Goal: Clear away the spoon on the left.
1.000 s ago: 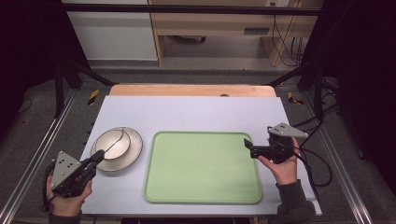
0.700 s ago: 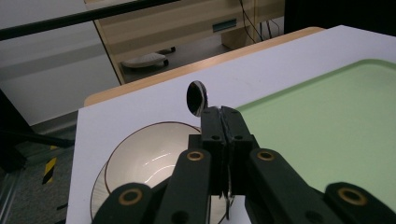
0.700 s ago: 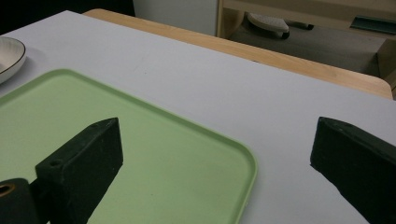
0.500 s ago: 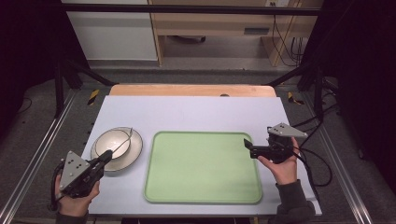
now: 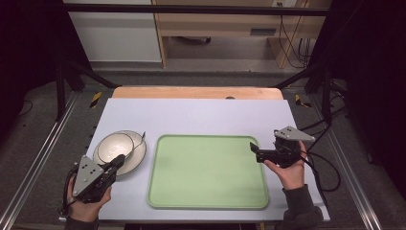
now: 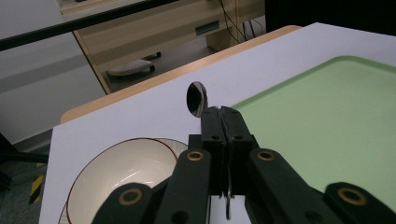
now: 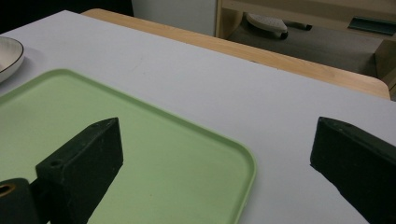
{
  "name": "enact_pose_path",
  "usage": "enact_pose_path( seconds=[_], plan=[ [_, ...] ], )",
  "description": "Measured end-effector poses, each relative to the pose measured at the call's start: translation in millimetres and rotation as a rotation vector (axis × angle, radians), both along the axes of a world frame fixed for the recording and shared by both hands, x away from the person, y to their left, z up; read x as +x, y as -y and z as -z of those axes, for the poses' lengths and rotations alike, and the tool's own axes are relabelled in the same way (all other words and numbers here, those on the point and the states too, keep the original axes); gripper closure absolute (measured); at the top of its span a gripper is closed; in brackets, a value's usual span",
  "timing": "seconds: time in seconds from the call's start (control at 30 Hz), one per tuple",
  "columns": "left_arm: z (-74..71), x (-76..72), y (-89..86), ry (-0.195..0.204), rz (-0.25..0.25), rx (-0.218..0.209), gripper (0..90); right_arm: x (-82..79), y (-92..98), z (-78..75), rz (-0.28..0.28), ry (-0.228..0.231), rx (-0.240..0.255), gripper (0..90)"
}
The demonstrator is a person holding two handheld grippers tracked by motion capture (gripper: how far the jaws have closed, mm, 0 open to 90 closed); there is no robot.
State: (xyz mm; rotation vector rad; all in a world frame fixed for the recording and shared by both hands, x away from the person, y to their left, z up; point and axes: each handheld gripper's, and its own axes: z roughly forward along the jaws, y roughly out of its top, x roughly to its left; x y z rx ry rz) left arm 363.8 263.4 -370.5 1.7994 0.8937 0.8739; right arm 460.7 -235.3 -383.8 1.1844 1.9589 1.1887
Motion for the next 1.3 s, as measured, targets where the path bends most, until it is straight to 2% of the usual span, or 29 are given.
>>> enact_pose_path(
  seconds=[0.43,0.47,0.97,1.3],
  plan=[
    [4.9,11.5,20.8,0.005,0.045,0.046,89.0,-0.7,-0.5,-0.8,0.001,-0.001,0.003,2.8],
    [5.9,11.2,22.8,-0.011,0.045,0.046,89.0,-0.6,-0.5,-0.7,0.000,-0.001,0.000,2.8],
    [23.7,25.4,48.0,-0.043,0.069,0.120,89.0,-0.1,-1.9,0.2,0.000,-0.008,0.000,2.8],
    [39.3,34.0,62.3,-0.079,0.083,0.177,89.0,0.5,-2.1,0.6,-0.002,-0.007,-0.003,2.8]
  ],
)
